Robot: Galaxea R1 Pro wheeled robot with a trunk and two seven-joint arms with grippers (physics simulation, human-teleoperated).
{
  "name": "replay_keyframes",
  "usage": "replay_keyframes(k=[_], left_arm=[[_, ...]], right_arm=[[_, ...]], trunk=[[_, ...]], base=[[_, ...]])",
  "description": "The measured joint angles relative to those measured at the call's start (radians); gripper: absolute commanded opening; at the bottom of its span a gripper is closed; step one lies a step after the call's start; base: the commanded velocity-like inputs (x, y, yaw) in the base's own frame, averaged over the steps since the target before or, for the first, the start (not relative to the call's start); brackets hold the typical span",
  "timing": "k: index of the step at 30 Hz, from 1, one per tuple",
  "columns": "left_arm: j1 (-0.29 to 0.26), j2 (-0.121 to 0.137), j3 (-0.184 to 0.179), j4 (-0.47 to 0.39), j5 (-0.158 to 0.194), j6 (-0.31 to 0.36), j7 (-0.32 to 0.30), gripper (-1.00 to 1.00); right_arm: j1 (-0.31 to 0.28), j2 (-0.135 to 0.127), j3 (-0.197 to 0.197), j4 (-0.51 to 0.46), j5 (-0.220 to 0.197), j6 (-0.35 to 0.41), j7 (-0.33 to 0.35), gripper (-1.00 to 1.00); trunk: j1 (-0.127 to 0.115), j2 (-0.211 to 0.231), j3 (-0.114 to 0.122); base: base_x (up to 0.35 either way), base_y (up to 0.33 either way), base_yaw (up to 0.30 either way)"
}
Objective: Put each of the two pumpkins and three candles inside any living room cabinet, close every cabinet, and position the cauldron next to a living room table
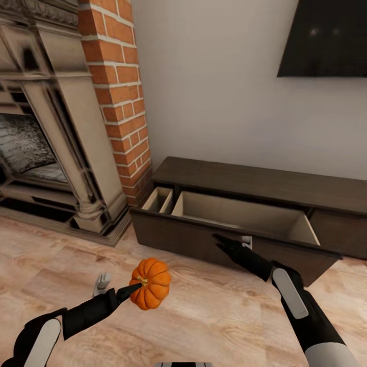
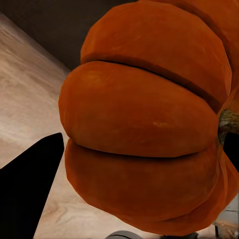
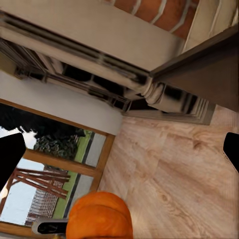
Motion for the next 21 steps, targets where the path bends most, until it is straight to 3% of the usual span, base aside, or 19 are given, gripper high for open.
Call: replay_keyframes(k=[11, 17, 21], left_arm=[[0.000, 0.001, 0.000, 0.000, -0.002, 0.000, 0.000, -1.00], [0.000, 0.001, 0.000, 0.000, -0.001, 0.000, 0.000, -1.00], [0.000, 0.001, -0.002, 0.000, -0.001, 0.000, 0.000, -1.00]], right_arm=[[0.000, 0.000, 0.000, 0.011, -0.001, 0.000, -0.001, 1.00], [0.000, -0.001, -0.001, 0.032, -0.050, -0.005, -0.001, 1.00], [0.000, -0.001, -0.001, 0.035, -0.059, -0.006, -0.002, 1.00]], trunk=[[0.000, 0.000, 0.013], [0.000, 0.000, 0.020], [0.000, 0.000, 0.025]], base=[[0.003, -0.164, -0.205], [0.000, -0.244, -0.213], [0.000, -0.281, -0.213]])
